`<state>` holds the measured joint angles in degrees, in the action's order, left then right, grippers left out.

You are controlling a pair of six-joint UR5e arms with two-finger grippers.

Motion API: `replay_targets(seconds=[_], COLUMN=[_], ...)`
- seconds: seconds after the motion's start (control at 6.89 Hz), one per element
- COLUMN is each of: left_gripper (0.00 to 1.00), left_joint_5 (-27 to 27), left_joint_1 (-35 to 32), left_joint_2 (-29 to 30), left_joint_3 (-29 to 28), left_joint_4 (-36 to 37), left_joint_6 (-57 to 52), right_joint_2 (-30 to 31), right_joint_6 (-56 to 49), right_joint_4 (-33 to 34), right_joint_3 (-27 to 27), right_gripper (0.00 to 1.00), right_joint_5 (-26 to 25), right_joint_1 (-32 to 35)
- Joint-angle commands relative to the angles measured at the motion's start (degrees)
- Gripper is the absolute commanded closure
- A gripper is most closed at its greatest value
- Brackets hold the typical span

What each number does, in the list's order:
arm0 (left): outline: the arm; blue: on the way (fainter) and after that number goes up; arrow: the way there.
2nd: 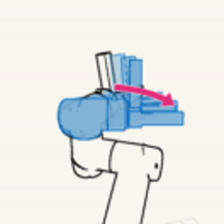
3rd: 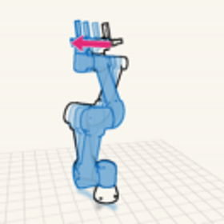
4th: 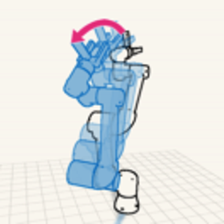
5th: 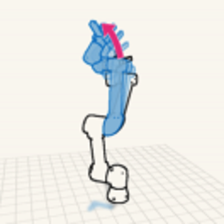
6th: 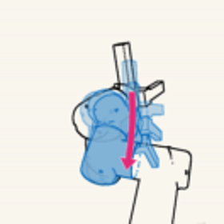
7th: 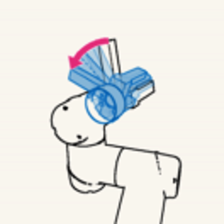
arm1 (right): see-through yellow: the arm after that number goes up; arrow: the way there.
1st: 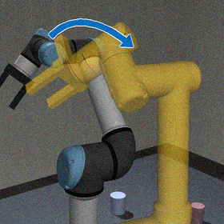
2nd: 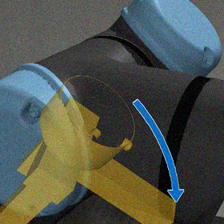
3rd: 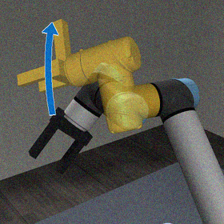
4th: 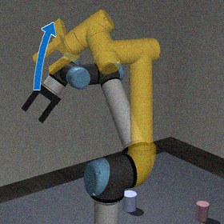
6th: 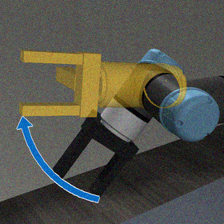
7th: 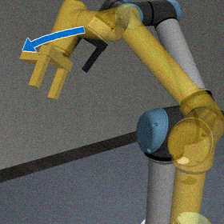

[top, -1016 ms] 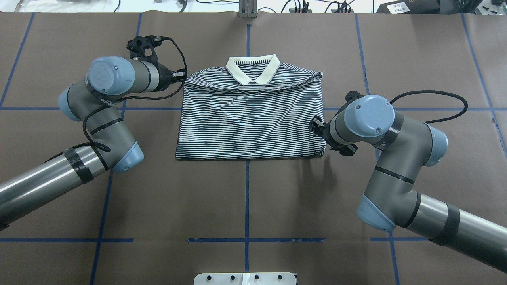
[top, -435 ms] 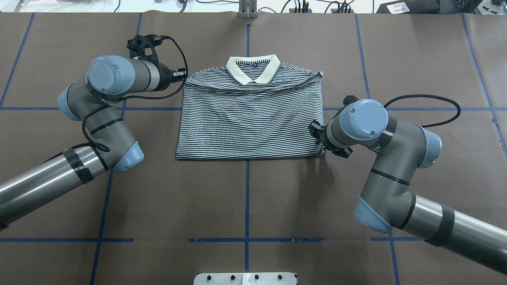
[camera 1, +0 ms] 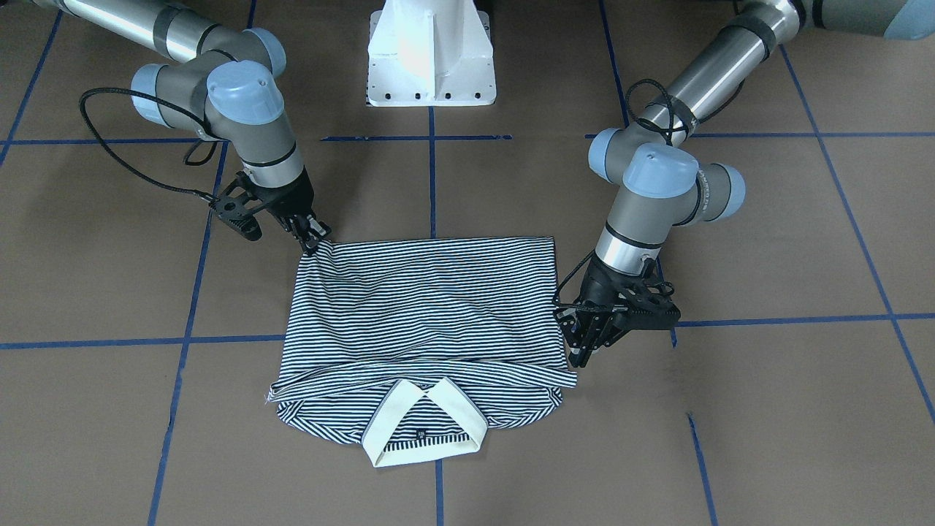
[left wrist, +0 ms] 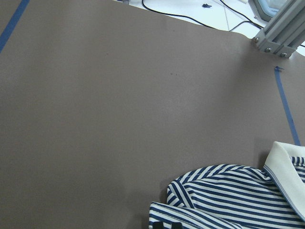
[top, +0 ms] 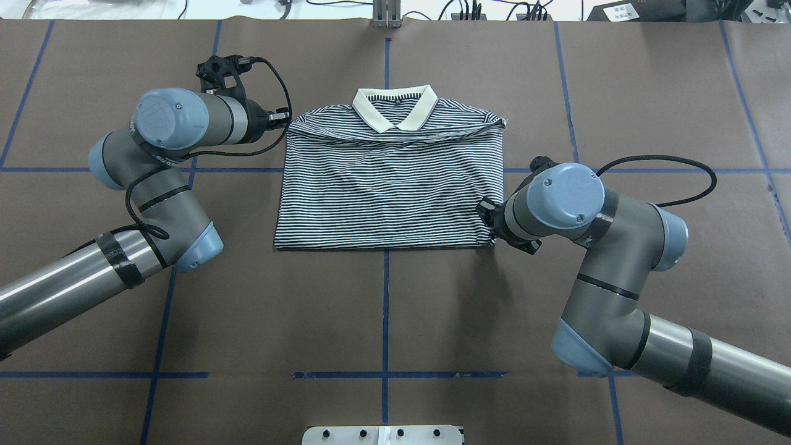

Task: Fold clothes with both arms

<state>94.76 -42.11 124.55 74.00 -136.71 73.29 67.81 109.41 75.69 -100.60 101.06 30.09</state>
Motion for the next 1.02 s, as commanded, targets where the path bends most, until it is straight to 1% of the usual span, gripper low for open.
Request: replay_targets(seconds=[0.0, 0.15, 0.29, 0.44, 0.58, 0.73, 0.87], left_gripper=[0.8, 0.8, 0.79, 0.79, 0.79, 0.79, 0.78], left_joint_5=[0.1, 1.1, 3.7, 5.6, 8.0, 10.5, 13.3], left_joint_1=[0.3, 0.5, 0.6, 0.8, 1.0, 1.2, 1.2], left_joint_2=[-0.1, -0.2, -0.2, -0.2, -0.4, -3.9, -6.4], left_joint_3=[1.3, 2.1, 2.9, 3.9, 5.6, 9.1, 13.7], left_joint_4=[0.0, 0.1, 0.0, 0.0, 0.0, 0.0, 0.5], left_joint_6=[0.3, 2.5, 3.3, 5.4, 6.4, 8.0, 9.6], right_joint_2=[7.4, 14.5, 19.4, 22.8, 23.1, 23.1, 23.2], right_joint_6=[1.8, 2.6, 5.5, 6.5, 7.8, 7.9, 8.6], right_joint_4=[0.5, 0.5, 0.6, 1.4, 1.4, 1.4, 1.5], right_joint_3=[-10.5, -18.2, -24.0, -27.0, -28.6, -28.9, -29.0], right_gripper=[1.0, 1.0, 1.0, 1.0, 1.0, 1.0, 0.01], right_joint_5=[-0.1, -0.1, 0.0, -0.2, 0.4, 0.4, 0.1], right_joint_1=[-6.1, -10.3, -14.9, -20.4, -23.0, -24.9, -25.0])
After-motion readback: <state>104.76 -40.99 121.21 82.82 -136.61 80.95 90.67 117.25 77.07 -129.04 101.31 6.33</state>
